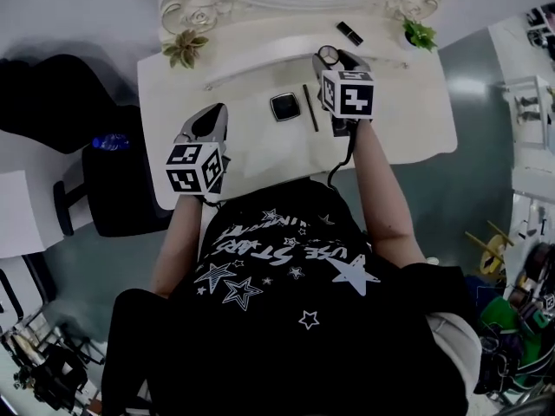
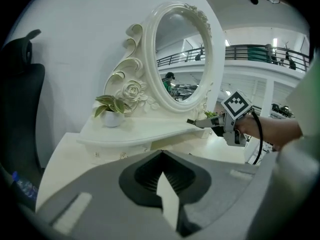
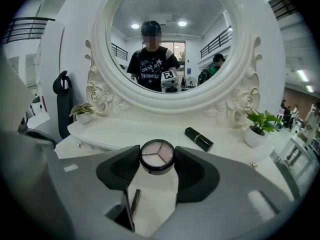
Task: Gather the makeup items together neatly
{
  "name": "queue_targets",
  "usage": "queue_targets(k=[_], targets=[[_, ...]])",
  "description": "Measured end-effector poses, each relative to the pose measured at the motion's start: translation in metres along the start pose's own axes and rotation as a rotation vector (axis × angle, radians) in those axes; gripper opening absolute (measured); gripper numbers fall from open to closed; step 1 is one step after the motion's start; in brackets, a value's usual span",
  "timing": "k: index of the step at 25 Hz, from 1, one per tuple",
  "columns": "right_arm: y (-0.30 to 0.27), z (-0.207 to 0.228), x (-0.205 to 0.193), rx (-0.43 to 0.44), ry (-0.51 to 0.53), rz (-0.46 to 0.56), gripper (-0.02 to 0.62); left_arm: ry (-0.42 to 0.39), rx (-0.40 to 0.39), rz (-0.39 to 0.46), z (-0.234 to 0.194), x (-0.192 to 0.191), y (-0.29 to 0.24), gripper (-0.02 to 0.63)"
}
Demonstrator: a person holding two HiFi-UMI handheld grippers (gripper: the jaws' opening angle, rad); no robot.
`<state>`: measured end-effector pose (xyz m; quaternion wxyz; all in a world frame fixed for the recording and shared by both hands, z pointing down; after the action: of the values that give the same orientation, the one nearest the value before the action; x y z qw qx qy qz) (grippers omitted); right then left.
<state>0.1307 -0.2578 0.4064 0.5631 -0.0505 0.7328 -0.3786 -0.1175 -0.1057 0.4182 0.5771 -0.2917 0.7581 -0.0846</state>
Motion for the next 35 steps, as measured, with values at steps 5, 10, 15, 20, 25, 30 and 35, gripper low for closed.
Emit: queue_targets(k=[5, 10, 15, 20, 25, 30, 35], targets=[[0.016, 0.009, -0.024, -0.047, -0.026, -0.025, 0.247, -0.025, -0.049, -0.028, 0.005, -0.002, -0.008, 0.002], [0.025, 0.010, -0.048, -0.071, -0.045, -0.058, 0.247, -0.044, -0.086, -0.059, 0.011, -0.008, -0.012, 0.002], [0.025, 0.002, -0.070, -0.076, -0.054, -0.092, 0.247, -0.059, -0.111, -0.092, 0.012, -0.015, -0.015, 0.002], [0.019, -0.001, -0.088, -0.082, -0.062, -0.127, 0.247, -0.064, -0.116, -0.121, 0.010, -0.022, -0.015, 0.002], [0.010, 0.000, -0.105, -0.080, -0.067, -0.162, 0.247, -0.068, -0.121, -0.142, 0.009, -0.028, -0.017, 0.002], [0.000, -0.001, -0.118, -0.075, -0.069, -0.206, 0.247, -0.066, -0.120, -0.165, 0.005, -0.034, -0.019, 0.002], [-0.008, 0.000, -0.126, -0.074, -0.065, -0.230, 0.247, -0.059, -0.124, -0.179, 0.004, -0.038, -0.022, 0.002]])
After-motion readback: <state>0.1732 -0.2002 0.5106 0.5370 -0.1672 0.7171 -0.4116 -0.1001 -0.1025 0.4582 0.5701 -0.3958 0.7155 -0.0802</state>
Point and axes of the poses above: the fingertips, and each gripper's own axes: y backward along the fingers, z to its right, x out of its top, the point moved 6 cm from there along y, backward along the fingers, and after that the axes turned 5 degrees about y, right-handed, at the moved point
